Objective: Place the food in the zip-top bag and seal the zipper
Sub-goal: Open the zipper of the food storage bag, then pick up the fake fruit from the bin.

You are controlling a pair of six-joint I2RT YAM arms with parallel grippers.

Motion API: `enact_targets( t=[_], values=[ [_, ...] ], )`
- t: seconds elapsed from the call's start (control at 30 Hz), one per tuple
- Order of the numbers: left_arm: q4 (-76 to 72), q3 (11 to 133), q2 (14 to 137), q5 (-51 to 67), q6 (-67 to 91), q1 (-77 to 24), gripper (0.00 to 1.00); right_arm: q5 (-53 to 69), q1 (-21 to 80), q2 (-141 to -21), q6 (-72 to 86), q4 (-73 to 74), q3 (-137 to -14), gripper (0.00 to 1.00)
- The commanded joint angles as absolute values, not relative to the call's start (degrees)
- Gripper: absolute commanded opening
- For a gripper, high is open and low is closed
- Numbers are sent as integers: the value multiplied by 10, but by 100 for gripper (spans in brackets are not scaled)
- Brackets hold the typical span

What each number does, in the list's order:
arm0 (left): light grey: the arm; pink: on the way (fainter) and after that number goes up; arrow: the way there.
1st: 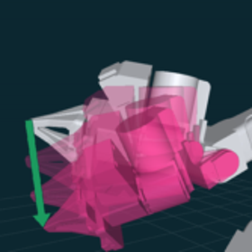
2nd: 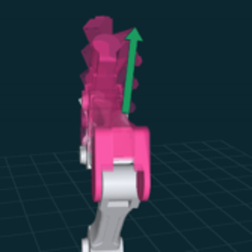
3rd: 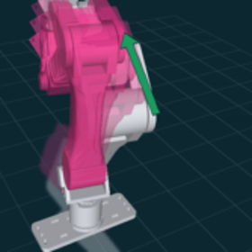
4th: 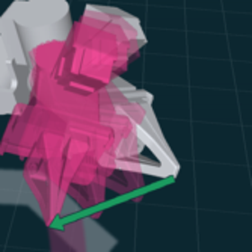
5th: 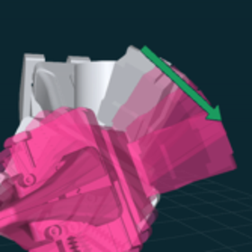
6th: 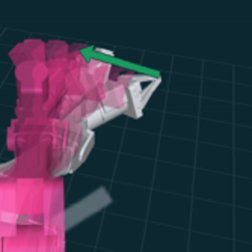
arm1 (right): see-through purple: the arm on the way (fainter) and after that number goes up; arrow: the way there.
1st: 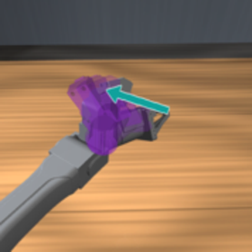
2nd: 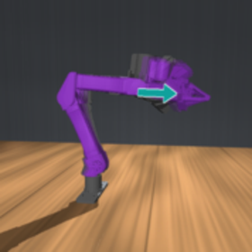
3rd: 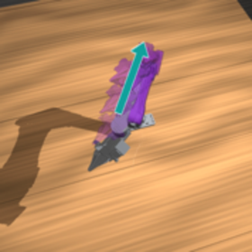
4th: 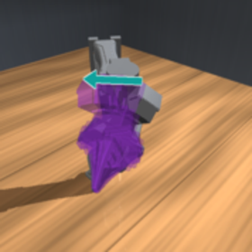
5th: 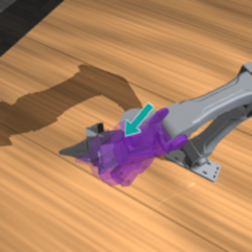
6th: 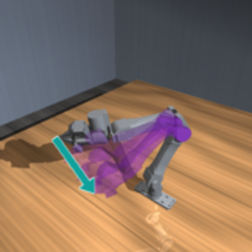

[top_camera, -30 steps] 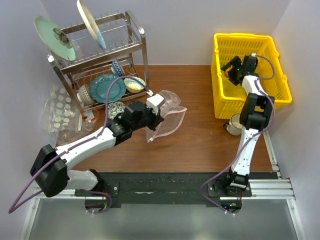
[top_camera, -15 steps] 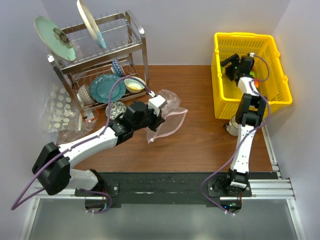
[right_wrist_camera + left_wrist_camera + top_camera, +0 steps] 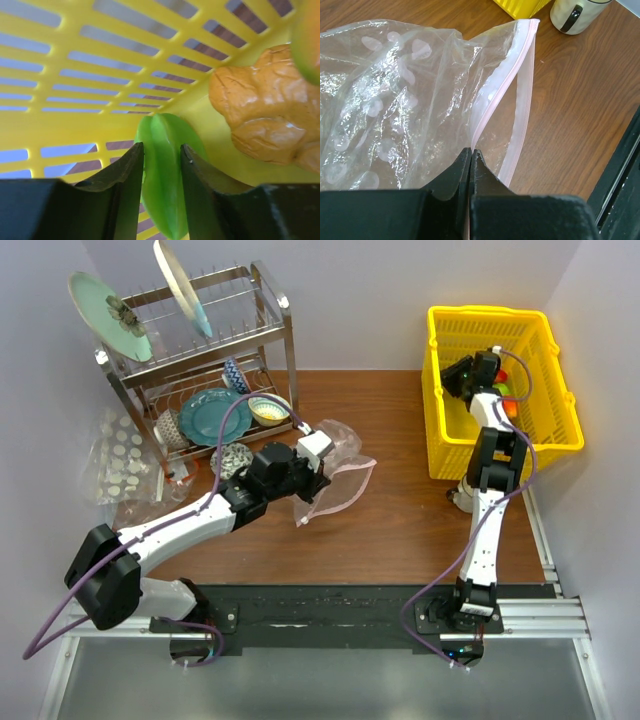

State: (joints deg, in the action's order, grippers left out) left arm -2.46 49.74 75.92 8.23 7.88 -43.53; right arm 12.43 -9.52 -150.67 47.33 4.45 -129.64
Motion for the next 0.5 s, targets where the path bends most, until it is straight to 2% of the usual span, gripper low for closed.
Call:
enact_targets(
  t=[0.0,0.23,0.37,0.47],
  values=[
    [-47,503,755,91,69,-433,0,105,-83,-1463,460,72,-1268,31],
    [-42,503,742,91,71,-434,0,79,-82,-1378,429,96,-1236,26],
    [-40,506,739,98,74,-434,0,34,-83,-1280,418,38,-1104,26],
    [-39,505,736,98,75,-436,0,16,-83,-1239,409,39,-1072,23]
  ],
)
